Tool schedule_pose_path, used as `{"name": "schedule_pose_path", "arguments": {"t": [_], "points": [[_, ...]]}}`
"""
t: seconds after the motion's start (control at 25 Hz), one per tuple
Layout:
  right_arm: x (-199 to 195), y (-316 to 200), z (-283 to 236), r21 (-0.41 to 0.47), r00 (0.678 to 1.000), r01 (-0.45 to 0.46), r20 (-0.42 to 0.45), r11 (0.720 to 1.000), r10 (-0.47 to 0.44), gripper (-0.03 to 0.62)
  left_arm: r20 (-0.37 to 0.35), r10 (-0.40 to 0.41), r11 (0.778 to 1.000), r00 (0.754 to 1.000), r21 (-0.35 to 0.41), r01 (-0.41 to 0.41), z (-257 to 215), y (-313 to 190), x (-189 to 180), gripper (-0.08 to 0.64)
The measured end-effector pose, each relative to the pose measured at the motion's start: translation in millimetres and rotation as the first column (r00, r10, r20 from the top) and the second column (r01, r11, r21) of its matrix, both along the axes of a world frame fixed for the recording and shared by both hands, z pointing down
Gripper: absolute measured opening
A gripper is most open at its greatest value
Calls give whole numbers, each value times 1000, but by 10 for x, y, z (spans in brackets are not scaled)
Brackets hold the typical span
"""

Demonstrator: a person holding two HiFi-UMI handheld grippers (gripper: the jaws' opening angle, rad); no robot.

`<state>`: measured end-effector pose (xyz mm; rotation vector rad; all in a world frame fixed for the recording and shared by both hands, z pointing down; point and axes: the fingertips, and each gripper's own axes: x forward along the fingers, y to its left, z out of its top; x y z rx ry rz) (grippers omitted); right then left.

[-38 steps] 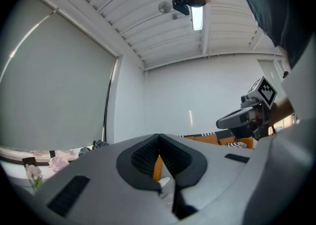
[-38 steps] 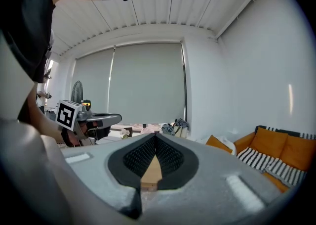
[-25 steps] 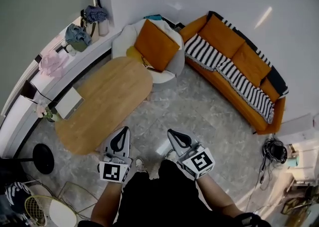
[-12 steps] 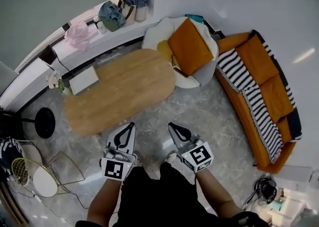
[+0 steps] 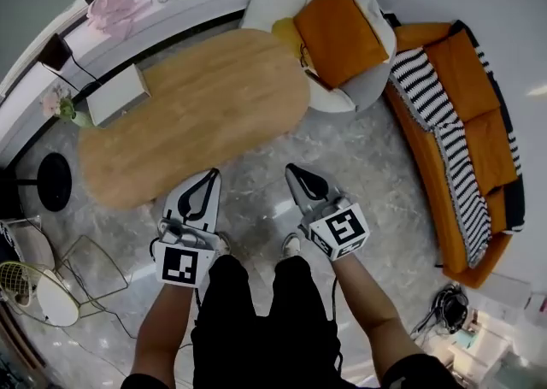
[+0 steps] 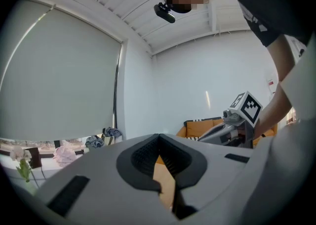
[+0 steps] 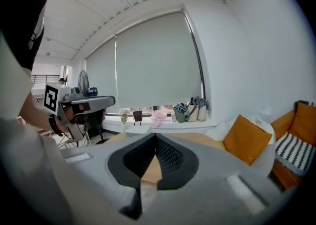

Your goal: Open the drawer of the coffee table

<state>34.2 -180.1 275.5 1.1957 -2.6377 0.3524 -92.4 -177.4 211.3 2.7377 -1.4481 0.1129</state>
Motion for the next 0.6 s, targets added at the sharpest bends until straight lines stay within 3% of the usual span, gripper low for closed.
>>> {"name": "schedule_pose_path", "arguments": {"t": [0.24, 0.44, 0.6], "points": [[-34, -106, 877, 38, 999, 35, -29, 999, -34, 3, -11, -32, 999, 999, 21, 32, 983, -197, 23, 6], [21, -292, 1552, 127, 998, 53, -34, 990, -49, 3, 1, -82, 994, 997, 65, 82, 1708, -364, 69, 6], [69, -375, 2042, 187, 995, 90, -52, 978, -82, 3, -8, -60, 992, 998, 110, 60, 2244, -385, 272, 6]]}}
